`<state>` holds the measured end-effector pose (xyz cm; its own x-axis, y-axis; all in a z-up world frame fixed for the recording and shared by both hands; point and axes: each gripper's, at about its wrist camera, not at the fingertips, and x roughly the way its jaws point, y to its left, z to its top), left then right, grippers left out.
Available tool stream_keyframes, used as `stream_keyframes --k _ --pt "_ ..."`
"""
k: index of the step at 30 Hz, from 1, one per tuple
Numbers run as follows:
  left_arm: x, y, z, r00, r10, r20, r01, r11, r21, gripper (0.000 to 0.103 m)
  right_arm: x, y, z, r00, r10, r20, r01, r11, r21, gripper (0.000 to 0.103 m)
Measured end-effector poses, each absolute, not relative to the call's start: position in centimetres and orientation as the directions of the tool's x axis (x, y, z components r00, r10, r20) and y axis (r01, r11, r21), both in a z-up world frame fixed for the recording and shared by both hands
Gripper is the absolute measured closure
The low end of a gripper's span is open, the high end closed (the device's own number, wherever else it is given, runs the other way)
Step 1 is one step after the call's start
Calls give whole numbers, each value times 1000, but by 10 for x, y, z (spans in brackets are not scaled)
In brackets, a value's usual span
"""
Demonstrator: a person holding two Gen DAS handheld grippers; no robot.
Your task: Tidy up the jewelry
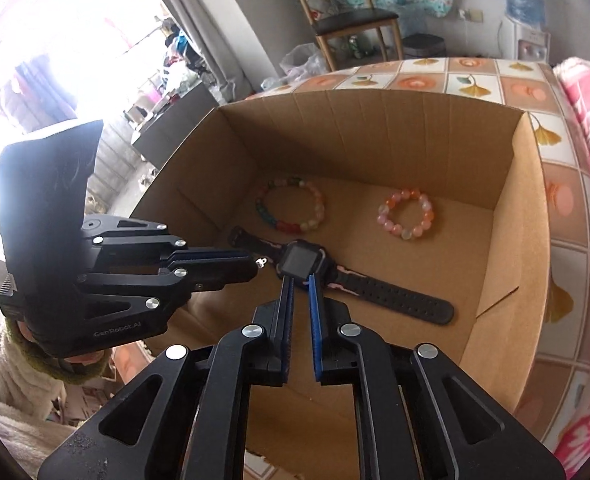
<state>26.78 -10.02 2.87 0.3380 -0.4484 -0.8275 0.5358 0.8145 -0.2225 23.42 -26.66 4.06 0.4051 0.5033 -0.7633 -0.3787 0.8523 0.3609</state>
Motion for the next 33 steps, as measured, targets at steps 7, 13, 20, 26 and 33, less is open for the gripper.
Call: stream_keyframes --k 7,13,20,26,33 --pt "273 -91 26 332 -466 -820 506 822 -262 98 227 -283 53 470 502 -727 -356 861 364 84" --pt "265 -78 44 379 -489 -785 499 823 -272 98 212 -302 69 543 506 -670 -342 862 374 74" --pt "229 -53 83 483 -530 -697 506 818 -271 91 179 -325 88 616 526 -586 -333 848 412 68" --pt "178 -36 100 529 -562 -636 539 801 -260 74 150 -332 92 617 585 -526 -366 805 467 68" --pt "118 -40 78 461 -556 -692 628 755 -188 35 108 -321 71 518 663 -541 -442 749 494 62"
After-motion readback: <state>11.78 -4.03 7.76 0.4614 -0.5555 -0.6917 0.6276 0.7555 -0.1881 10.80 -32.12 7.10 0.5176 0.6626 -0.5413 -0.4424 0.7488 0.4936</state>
